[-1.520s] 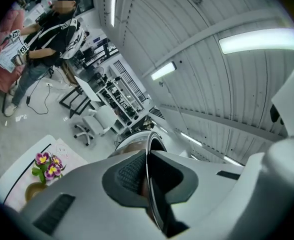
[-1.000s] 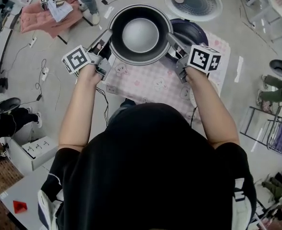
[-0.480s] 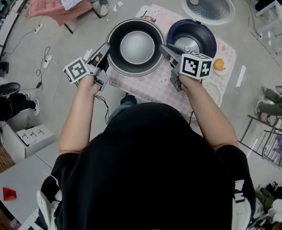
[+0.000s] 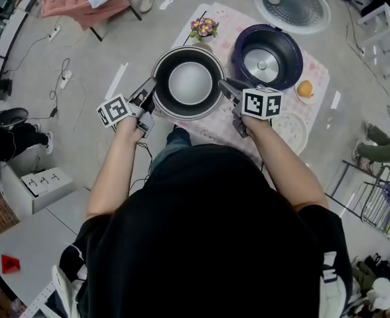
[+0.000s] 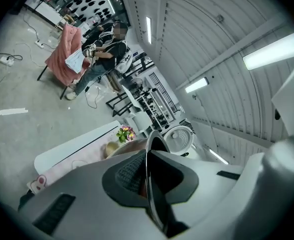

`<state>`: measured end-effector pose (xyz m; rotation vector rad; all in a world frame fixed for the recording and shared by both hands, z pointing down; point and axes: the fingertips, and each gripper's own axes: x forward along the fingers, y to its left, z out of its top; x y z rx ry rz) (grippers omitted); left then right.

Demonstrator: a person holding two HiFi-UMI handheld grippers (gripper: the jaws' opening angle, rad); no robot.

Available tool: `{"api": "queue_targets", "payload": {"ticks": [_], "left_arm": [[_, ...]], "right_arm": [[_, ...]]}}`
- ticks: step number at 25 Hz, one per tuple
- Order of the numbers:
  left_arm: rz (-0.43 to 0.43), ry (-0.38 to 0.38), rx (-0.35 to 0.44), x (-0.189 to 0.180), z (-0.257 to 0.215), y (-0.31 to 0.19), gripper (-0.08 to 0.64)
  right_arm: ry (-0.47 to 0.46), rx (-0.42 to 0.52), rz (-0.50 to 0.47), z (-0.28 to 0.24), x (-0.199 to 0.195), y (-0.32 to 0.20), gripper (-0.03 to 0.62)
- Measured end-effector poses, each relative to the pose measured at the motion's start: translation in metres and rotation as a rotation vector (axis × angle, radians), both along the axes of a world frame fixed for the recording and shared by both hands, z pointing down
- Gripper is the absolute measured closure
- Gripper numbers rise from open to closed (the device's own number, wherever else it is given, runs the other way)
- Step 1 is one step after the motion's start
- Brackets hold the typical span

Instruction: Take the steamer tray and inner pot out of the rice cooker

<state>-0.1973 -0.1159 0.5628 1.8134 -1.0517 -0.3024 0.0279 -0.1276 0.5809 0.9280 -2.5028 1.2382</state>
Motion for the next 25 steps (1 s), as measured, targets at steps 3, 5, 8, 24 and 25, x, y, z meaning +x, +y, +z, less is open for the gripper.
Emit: {"api": "queue_targets", "payload": {"ticks": [3, 5, 8, 24, 25], "left_arm": [[0.001, 0.013, -0.048, 0.006, 0.024, 0.009, 0.522], [0.009, 0.017, -0.071, 0.009, 0.037, 0.014, 0.522], [0.022, 0.025, -0.101, 0.014, 0.053, 0.020, 0.522], [0.060, 0.058, -0.247, 0.030, 0.128, 0.028, 0.520], [0.062, 0.057, -0.254, 0.031, 0.132, 0.028, 0.520]], "right_arm": [[0.014, -0.037, -0.003, 0.021, 0.005, 0.007, 0.534], [0.024, -0.054, -0.003, 0.034, 0.009, 0.010, 0.535], [0.047, -0.080, 0.001, 0.051, 0.016, 0.016, 0.535], [0.090, -0.163, 0.027, 0.111, 0.031, 0.019, 0.540], [0.093, -0.170, 0.029, 0.116, 0.031, 0.019, 0.540]]}}
